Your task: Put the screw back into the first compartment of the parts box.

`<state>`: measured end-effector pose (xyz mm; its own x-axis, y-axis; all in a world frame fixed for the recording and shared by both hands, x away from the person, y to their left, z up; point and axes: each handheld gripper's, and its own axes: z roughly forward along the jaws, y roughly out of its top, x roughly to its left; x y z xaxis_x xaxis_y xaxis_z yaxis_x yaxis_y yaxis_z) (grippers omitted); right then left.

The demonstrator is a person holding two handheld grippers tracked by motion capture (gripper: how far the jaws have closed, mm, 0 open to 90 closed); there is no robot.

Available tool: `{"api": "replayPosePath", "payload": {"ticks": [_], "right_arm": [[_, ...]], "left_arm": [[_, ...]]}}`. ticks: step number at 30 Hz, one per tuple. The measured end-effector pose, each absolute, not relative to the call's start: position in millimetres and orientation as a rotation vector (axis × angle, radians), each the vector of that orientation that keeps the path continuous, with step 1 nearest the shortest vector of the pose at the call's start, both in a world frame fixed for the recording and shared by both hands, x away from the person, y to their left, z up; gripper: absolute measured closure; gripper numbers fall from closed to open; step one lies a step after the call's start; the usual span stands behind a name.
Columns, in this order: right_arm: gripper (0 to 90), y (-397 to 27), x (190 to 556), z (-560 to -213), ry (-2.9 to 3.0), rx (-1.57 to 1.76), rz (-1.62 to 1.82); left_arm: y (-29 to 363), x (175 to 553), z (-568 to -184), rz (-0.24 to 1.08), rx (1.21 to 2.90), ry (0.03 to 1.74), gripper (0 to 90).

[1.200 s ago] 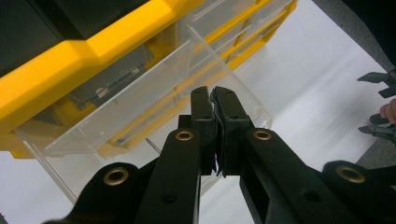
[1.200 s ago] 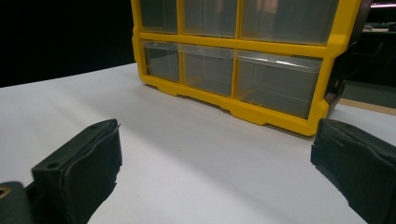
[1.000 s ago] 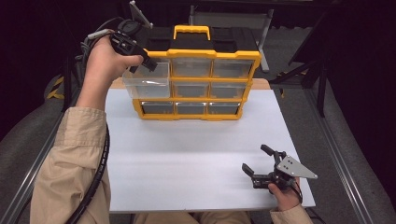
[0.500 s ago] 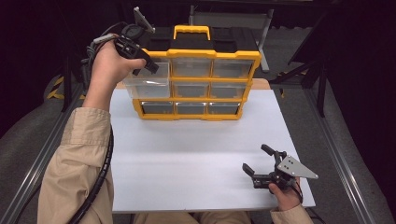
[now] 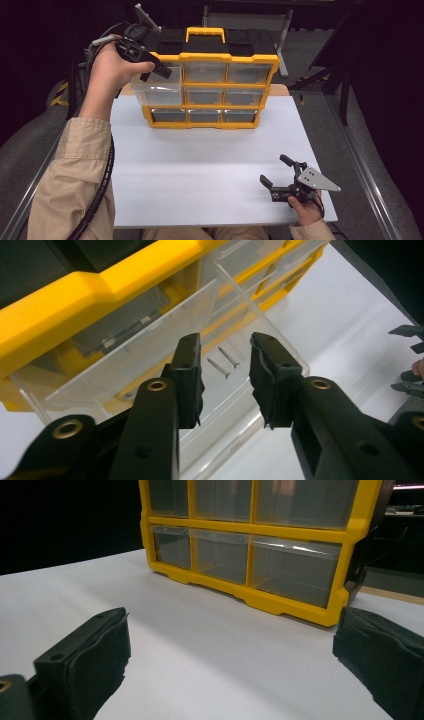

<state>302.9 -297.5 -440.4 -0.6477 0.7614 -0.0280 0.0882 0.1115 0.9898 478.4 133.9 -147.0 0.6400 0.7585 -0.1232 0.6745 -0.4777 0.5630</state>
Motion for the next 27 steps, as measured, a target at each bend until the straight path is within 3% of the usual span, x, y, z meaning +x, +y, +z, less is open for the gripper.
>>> {"api": "replayPosePath", "payload": {"ticks": [15,23,24,27], "right_arm": [[2.3,-295.8,302.6,-440.5,1.847,0.822,1.578],[2.3,-294.9,303.5,-440.9,1.850,0.823,1.580],[2.3,-294.8,303.3,-440.7,1.851,0.822,1.575],[2.3,-294.8,303.5,-440.6,1.850,0.818,1.577]], "left_arm": [[144.3,440.6,-138.6,0.147,2.275,1.039,41.5],[148.6,423.0,-151.0,0.111,2.253,0.975,30.1],[149.7,417.7,-160.0,0.106,2.243,0.953,25.4],[151.2,411.9,-175.0,0.107,2.246,0.928,22.9]]}}
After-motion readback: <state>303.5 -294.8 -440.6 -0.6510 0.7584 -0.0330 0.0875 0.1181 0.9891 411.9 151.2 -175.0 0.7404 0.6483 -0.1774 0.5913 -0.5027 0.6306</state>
